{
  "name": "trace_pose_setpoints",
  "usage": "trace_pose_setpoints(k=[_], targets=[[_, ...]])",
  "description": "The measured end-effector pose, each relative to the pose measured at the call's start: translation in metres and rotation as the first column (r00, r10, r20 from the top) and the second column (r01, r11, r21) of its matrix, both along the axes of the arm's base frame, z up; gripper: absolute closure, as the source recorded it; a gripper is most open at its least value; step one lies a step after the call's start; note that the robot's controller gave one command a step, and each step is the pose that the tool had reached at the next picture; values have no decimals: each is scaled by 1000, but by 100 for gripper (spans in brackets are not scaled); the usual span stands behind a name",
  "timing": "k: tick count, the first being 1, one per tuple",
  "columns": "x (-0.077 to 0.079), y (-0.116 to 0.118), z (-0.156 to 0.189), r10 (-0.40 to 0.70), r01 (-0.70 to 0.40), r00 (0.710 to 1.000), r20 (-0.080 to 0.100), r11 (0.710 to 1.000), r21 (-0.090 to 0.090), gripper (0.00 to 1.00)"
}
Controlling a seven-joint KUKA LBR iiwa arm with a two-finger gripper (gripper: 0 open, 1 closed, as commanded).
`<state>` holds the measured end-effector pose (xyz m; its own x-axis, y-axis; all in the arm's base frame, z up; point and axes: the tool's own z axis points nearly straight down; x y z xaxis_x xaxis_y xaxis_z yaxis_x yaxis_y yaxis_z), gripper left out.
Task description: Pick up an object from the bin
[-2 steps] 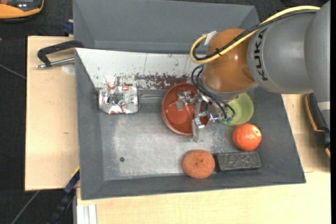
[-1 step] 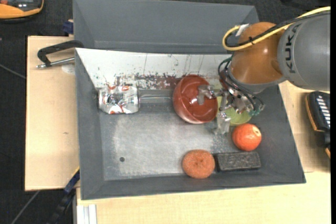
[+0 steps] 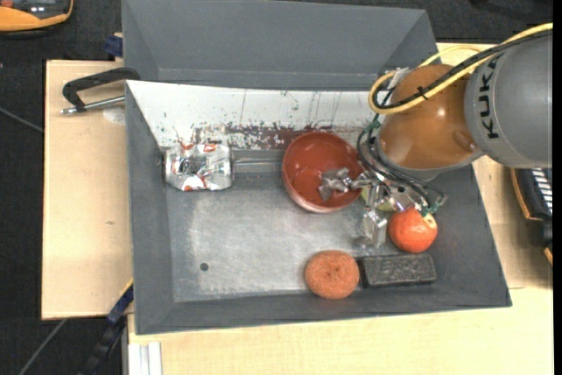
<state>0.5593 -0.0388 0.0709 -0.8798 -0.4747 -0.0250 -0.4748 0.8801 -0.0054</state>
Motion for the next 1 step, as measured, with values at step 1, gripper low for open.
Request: trace_pose_setpoints(k=[1], targets=[[3, -2, 18, 253, -253, 967, 9, 967, -7, 0]])
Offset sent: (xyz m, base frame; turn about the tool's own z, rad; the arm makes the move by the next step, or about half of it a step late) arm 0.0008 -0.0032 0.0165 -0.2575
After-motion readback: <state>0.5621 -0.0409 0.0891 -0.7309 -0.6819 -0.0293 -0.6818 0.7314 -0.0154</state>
